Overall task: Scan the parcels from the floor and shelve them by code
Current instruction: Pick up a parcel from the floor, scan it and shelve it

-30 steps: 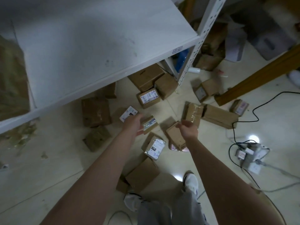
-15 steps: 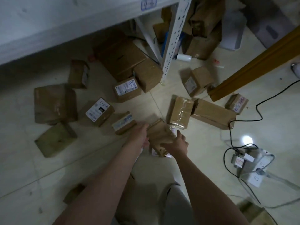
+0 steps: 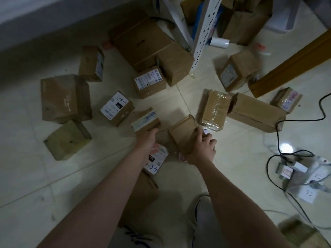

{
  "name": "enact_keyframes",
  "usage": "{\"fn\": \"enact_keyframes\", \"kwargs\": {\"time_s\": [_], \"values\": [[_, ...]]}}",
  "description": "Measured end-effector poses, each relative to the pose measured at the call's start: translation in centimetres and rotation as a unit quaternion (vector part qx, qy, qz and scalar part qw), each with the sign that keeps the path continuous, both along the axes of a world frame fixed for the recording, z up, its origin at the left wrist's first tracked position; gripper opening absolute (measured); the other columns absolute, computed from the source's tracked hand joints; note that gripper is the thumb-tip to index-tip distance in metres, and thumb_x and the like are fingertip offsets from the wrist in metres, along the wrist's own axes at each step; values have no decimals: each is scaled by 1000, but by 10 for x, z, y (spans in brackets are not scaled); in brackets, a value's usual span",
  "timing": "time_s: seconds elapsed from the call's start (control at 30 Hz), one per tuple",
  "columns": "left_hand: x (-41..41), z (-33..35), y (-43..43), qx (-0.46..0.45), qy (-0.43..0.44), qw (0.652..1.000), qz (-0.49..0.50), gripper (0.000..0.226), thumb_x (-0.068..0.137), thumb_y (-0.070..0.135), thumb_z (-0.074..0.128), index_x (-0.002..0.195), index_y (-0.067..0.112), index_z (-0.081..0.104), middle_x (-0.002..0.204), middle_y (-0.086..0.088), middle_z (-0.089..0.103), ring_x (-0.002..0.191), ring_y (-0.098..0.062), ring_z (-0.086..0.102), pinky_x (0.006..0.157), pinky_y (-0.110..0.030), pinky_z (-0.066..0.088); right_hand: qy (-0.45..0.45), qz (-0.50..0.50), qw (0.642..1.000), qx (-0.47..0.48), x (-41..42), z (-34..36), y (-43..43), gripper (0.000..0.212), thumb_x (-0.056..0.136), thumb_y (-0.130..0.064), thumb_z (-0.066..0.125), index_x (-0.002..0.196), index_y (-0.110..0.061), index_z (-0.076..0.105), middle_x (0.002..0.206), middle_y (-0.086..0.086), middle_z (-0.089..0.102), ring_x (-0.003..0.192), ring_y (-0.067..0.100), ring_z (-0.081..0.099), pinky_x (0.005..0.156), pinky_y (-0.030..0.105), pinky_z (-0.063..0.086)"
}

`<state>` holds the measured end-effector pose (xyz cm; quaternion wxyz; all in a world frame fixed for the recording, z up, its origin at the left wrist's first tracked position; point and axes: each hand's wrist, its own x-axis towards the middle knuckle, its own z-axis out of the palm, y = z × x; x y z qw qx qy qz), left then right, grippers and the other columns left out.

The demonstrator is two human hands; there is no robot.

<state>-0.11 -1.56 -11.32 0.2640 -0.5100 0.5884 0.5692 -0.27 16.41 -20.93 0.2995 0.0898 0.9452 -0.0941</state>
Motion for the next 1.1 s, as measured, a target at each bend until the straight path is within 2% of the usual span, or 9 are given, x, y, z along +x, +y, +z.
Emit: {"fn": "enact_keyframes", "kwargs": {"time_s": [0.2, 0.33, 0.53, 0.7, 0.77, 0.83, 0.97, 1.03, 1.1], "values": [[3, 93, -4, 17, 15, 1000, -2, 30, 102, 34, 52, 123, 13, 59, 123, -16, 63, 112, -34, 63, 100, -46, 53, 36, -138, 975, -171, -8, 103, -9, 128, 56, -41, 90, 153, -31, 7, 137, 12, 25, 125, 38, 28, 95, 50, 43], [-4, 186, 1, 22, 25, 999, 14, 36, 94, 44, 61, 113, 15, 65, 111, -17, 70, 101, -33, 69, 90, -42, 57, 86, -217, 925, -299, -18, 211, -16, 127, 58, -34, 91, 156, -31, 10, 146, 13, 24, 134, 39, 29, 108, 53, 38], [-41, 366, 22, -3, 102, 992, 77, 31, 93, 48, 62, 107, 21, 67, 99, -1, 67, 92, -20, 64, 79, -33, 52, 106, -301, 791, -522, -26, 393, 3, 116, 60, -26, 90, 155, -27, 23, 153, 6, 34, 135, 30, 43, 105, 54, 46], [-26, 497, 58, 91, 153, 967, 181, 97, 48, 79, 72, 130, 27, 62, 125, -3, 65, 113, -27, 61, 101, -49, 48, 72, -311, 714, -623, -17, 536, 35, 89, 65, -28, 78, 144, -37, 39, 137, 0, 56, 120, 27, 60, 80, 42, 60], [-8, 541, 78, 148, 172, 950, 213, 84, 61, 75, 73, 129, 27, 61, 124, -4, 65, 112, -27, 60, 91, -43, 49, 66, -309, 659, -683, -13, 586, 50, 69, 83, -8, 69, 146, -18, 43, 122, -6, 68, 116, 25, 64, 76, 36, 59], [12, 569, 96, 200, 201, 928, 240, 84, 60, 71, 77, 128, 24, 64, 126, -9, 66, 113, -27, 60, 80, -40, 50, 35, -299, 603, -739, -10, 632, 60, 60, 79, -13, 68, 137, -10, 52, 118, 8, 69, 113, 33, 64, 82, 44, 57], [33, 607, 115, 297, 235, 902, 205, 83, 62, 64, 74, 126, 12, 68, 127, -21, 66, 107, -37, 63, 101, -56, 46, -30, -278, 520, -807, 3, 695, 66, 74, 50, -31, 87, 116, -7, 65, 110, 16, 67, 104, 35, 65, 90, 55, 53], [32, 628, 113, 315, 256, 897, 178, 73, 69, 59, 66, 123, 10, 68, 112, -21, 71, 100, -37, 64, 108, -61, 40, -48, -279, 484, -828, 7, 710, 65, 63, 55, -27, 85, 113, -8, 69, 119, 21, 61, 118, 45, 53, 108, 69, 29], [28, 649, 103, 294, 292, 892, 178, 61, 72, 50, 66, 120, 11, 67, 96, -14, 76, 91, -36, 67, 102, -61, 47, -44, -276, 477, -834, 9, 725, 60, 44, 69, -22, 73, 111, -10, 72, 126, 22, 60, 124, 48, 49, 108, 70, 29]]}}
